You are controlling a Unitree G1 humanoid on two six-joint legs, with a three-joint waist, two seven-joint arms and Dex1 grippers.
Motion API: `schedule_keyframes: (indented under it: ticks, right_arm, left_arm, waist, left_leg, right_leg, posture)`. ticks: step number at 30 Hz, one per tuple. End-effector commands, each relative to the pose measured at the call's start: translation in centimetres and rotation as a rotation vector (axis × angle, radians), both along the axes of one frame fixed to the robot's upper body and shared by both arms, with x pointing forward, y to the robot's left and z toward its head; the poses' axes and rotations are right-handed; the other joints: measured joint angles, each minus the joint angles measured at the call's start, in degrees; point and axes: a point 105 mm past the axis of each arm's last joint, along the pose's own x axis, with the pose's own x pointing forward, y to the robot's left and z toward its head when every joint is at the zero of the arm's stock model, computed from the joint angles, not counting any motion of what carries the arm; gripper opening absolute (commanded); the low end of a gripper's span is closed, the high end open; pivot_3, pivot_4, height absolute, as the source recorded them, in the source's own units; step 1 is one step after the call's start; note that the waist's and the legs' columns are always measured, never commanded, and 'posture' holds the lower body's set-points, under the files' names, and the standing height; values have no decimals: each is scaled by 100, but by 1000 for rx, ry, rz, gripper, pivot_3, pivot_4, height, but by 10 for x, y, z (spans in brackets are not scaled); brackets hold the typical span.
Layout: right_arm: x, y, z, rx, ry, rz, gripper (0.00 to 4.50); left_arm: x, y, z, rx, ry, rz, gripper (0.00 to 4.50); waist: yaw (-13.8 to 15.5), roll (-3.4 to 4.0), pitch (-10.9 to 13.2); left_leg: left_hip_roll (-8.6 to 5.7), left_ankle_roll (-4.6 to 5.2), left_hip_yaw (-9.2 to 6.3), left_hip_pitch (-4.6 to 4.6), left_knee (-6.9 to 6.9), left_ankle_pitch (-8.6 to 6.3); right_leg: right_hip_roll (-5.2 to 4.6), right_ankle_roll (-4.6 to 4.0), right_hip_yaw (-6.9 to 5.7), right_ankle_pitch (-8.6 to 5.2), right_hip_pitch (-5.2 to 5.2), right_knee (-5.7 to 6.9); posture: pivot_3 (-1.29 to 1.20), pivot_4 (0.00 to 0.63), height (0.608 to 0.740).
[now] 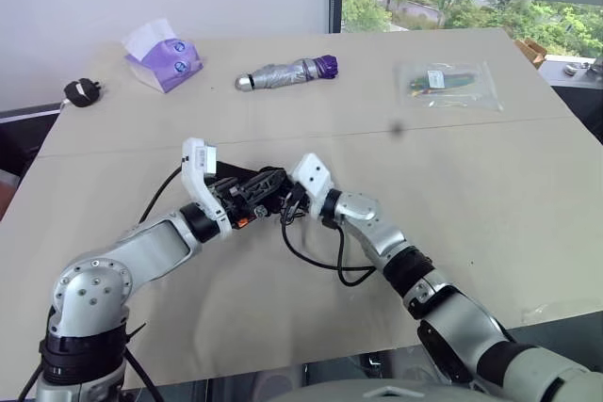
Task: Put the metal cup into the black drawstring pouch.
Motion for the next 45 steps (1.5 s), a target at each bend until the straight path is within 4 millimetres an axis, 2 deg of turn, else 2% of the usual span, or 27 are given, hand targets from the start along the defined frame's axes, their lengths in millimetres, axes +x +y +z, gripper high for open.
schedule_keyframes:
  ticks: [1, 3, 6, 8, 9, 10, 12, 13, 16, 20, 24, 26, 27, 30, 34, 37, 41, 45]
  right_arm:
    - [-30, 41, 26, -23, -204, 147, 37]
    - [-23, 36, 27, -25, -190, 126, 37]
    - [-23, 32, 28, -43, -182, 160, 1002]
    - [-18, 28, 30, -54, -173, 146, 2060]
    - [-14, 25, 32, -52, -167, 121, 2315]
    - [-14, 20, 31, -70, -115, 158, 2315]
    - [-6, 9, 44, -59, -137, 122, 2315]
    - [-3, 4, 49, -59, -138, 113, 2791]
    - [3, -11, 59, -85, -114, 80, 3695]
    - [11, -37, 76, -58, -12, 22, 3695]
    - [3, -62, 85, -66, 63, 90, 3695]
    - [1, -68, 73, -68, 148, 105, 4237]
    - [2, -69, 69, -41, 203, 92, 4458]
    - [-9, -65, 57, -26, 321, 146, 4458]
    - [-17, -60, 69, 104, 413, 204, 4458]
    - [-25, -57, 66, 72, 440, 244, 4458]
    - [-36, -46, 48, -10, 491, 286, 4458]
    - [-39, -44, 43, -39, 540, 304, 4458]
  left_arm:
    - [-1, -3, 19, -37, -88, -19, 0]
    - [2, 1, 15, -40, -82, -2, 0]
    - [6, 3, 12, -55, -83, 20, 0]
    - [8, 6, 10, -63, -83, 34, 0]
    - [9, 9, 9, -63, -82, 40, 0]
    - [9, 13, 7, -65, -81, 49, 0]
    - [12, 20, 5, -78, -79, 64, 0]
    - [13, 22, 4, -80, -78, 66, 0]
    - [15, 27, 3, -82, -85, 64, 0]
    - [21, 32, 6, -94, -104, 73, 0]
    - [30, 37, 14, -110, -135, 93, 0]
    - [34, 38, 20, -115, -157, 98, 0]
    - [35, 38, 23, -114, -165, 98, 0]
    - [37, 39, 28, -108, -180, 99, 0]
    - [37, 38, 32, -84, -194, 105, 0]
    - [36, 39, 37, -83, -203, 110, 0]
    - [37, 38, 44, -60, -224, 135, 0]
    - [40, 39, 48, -30, -235, 165, 0]
  waist:
    - [1, 0, 0]
    - [3, 0, 0]
    - [8, -2, -1]
    - [11, -2, -1]
    - [11, -2, -1]
    - [12, -1, 0]
    - [15, 0, 0]
    - [16, 0, 0]
    - [37, 0, 0]
    - [45, 0, 1]
    - [61, 0, 1]
    - [71, -2, 0]
    - [71, -3, -1]
    - [43, -2, 0]
    - [9, -1, 2]
    - [23, -2, 1]
    - [45, -3, 1]
    - [44, -3, 1]
  left_leg:
    - [1, 0, -3, 0, -1, 0]
    - [2, -1, -5, 0, -3, 1]
    - [1, -2, -4, 0, -2, 1]
    - [0, -1, -1, -1, -1, 1]
    - [0, -1, -1, 0, -1, 1]
    - [0, -1, -2, -1, -1, 1]
    - [0, -1, -2, -1, -1, 1]
    - [1, -1, -3, -1, -1, 1]
    - [1, -1, -5, -1, -1, 1]
    - [0, 0, -6, -4, -1, 0]
    - [-1, 0, -8, -6, -1, 0]
    - [-2, 1, -6, -6, -1, 0]
    - [-2, 1, -6, -5, -1, 0]
    - [-1, 2, -3, -4, -2, -1]
    - [1, 2, 1, -5, -3, 0]
    - [1, 2, -1, -5, -2, -1]
    - [-2, 3, -1, -6, 0, -1]
    - [-1, 2, -4, -6, 0, -1]
  right_leg:
    - [6, 1, -2, 0, -2, 2]
    - [9, 3, -3, 2, -2, 2]
    - [10, 3, -3, 2, -1, 1]
    - [8, 3, -1, 1, 0, 0]
    - [8, 3, -1, 1, 0, 1]
    - [7, 3, -2, 2, 0, 1]
    - [8, 2, -4, 1, -1, 1]
    - [8, 2, -5, 1, -1, 2]
    - [8, 2, -8, 1, -1, 2]
    - [7, 1, -11, 0, -1, 0]
    - [7, 1, -13, 0, -1, 0]
    - [8, 3, -12, 1, 0, -2]
    - [9, 7, -12, 3, 0, -1]
    - [16, 19, -8, 11, -1, -1]
    - [19, 22, -3, 12, -4, 0]
    - [18, 22, -6, 12, -3, 0]
    - [15, 23, -6, 12, -2, -2]
    - [18, 23, -8, 12, -3, 0]
  posture:
    - [0, 150, 740]
    - [0, 150, 740]
    - [0, 150, 740]
    - [0, 150, 740]
    - [0, 150, 740]
    - [0, 150, 740]
    - [0, 150, 740]
    - [0, 150, 740]
    - [0, 150, 740]
    - [0, 150, 740]
    - [0, 150, 740]
    - [0, 150, 740]
    - [0, 150, 740]
    - [0, 150, 740]
    - [0, 150, 740]
    - [0, 150, 740]
    - [0, 150, 740]
    - [0, 150, 740]
